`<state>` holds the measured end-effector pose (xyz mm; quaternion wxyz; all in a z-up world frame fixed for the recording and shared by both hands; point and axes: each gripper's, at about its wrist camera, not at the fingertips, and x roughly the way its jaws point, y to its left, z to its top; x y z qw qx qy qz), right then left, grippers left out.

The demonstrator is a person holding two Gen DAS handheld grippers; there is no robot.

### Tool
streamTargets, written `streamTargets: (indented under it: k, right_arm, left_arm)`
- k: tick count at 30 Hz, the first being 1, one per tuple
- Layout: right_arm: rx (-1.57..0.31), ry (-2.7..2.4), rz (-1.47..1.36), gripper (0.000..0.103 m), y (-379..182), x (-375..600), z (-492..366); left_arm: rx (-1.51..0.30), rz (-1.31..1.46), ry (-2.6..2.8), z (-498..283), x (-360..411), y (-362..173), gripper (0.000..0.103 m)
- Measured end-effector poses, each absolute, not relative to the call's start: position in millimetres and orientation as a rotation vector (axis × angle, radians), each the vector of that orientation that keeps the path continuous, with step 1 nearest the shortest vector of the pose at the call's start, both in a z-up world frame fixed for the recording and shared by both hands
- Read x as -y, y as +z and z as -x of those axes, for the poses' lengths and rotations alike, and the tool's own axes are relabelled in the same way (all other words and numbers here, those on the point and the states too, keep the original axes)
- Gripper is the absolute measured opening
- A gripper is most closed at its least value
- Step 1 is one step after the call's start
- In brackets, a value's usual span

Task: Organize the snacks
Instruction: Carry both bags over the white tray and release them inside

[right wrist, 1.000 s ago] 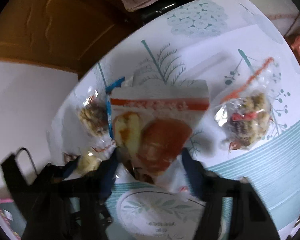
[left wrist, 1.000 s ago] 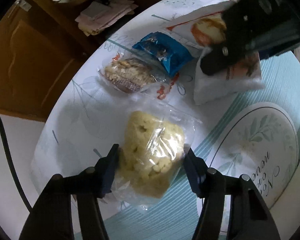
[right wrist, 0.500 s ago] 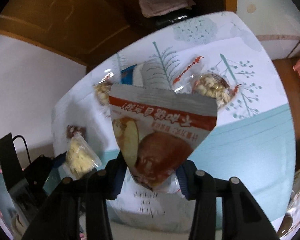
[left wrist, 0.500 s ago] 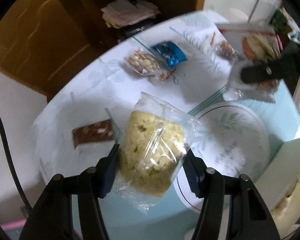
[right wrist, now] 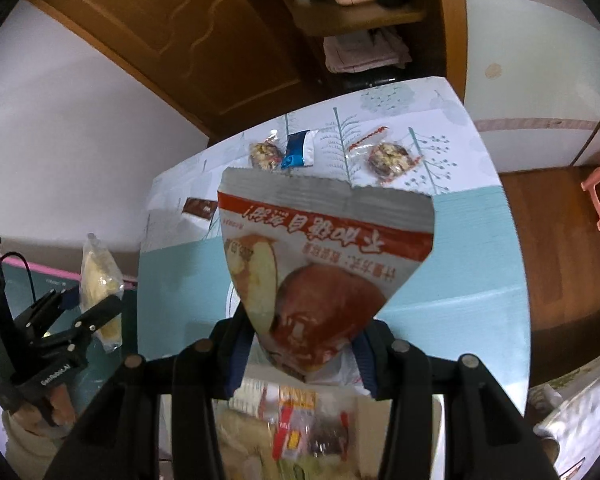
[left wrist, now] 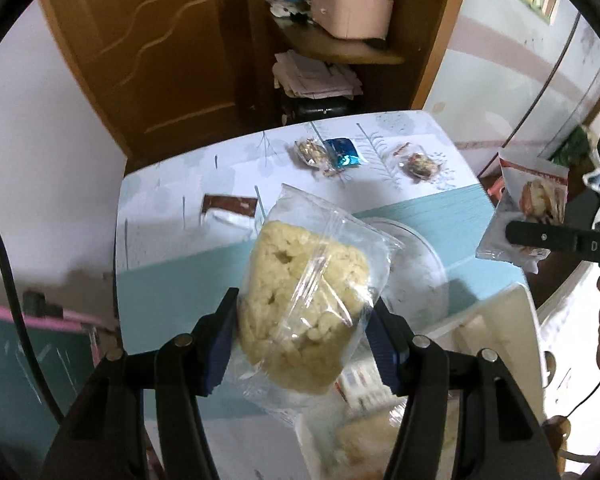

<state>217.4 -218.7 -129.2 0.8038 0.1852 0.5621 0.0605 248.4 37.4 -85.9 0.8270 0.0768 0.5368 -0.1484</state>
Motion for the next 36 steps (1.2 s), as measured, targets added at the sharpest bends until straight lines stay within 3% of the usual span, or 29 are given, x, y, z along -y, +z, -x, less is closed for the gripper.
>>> streamTargets:
  k: [14,36]
  right_arm:
    - [-1.184,0.202,-0.380,0.046,-108,221,-110]
    - [-1.242,0.261,-0.259,0.046,-122,185,-37]
  left_arm:
    - [-1.110,-0.087,-0.280,-123,-12,-75,0.059]
    - [-1.199,-0.051,-0.305,-63,22,-117,0.059]
